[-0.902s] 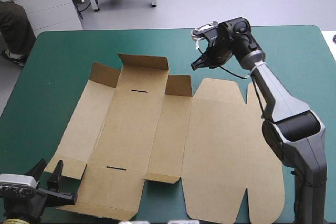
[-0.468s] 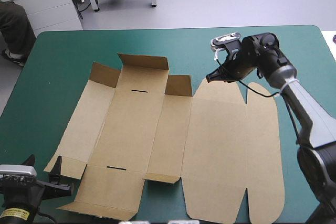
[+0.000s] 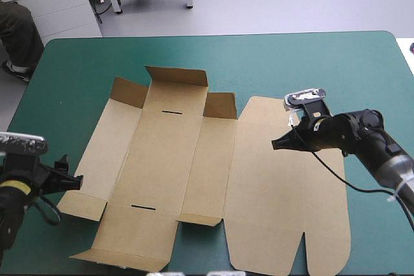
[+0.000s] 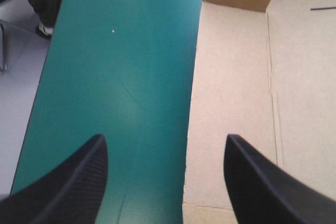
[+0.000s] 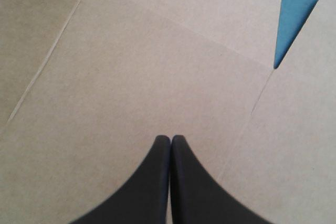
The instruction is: Fold the box
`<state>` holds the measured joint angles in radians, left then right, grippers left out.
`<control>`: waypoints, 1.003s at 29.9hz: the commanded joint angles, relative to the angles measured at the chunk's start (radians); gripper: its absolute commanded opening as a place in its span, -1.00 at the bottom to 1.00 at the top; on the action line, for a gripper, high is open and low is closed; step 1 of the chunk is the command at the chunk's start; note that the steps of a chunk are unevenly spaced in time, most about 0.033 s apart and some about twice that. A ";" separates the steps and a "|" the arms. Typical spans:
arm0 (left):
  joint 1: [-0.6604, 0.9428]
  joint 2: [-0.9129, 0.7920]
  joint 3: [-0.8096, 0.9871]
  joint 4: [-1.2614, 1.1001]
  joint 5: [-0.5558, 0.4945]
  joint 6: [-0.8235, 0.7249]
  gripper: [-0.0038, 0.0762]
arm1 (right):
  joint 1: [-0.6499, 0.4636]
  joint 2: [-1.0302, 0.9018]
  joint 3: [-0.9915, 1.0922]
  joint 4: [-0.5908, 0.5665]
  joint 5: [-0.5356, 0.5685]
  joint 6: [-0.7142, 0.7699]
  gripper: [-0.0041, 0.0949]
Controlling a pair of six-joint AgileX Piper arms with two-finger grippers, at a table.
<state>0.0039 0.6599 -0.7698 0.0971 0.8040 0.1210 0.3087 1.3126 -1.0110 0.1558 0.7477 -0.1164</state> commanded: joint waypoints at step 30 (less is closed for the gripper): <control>0.454 0.795 -0.259 -0.696 0.299 0.509 0.24 | -0.007 -0.645 0.331 0.054 0.049 0.075 -0.96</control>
<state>0.4549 1.4428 -0.9992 -0.5262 1.0728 0.5858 0.3085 0.6908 -0.6557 0.1988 0.8266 -0.0399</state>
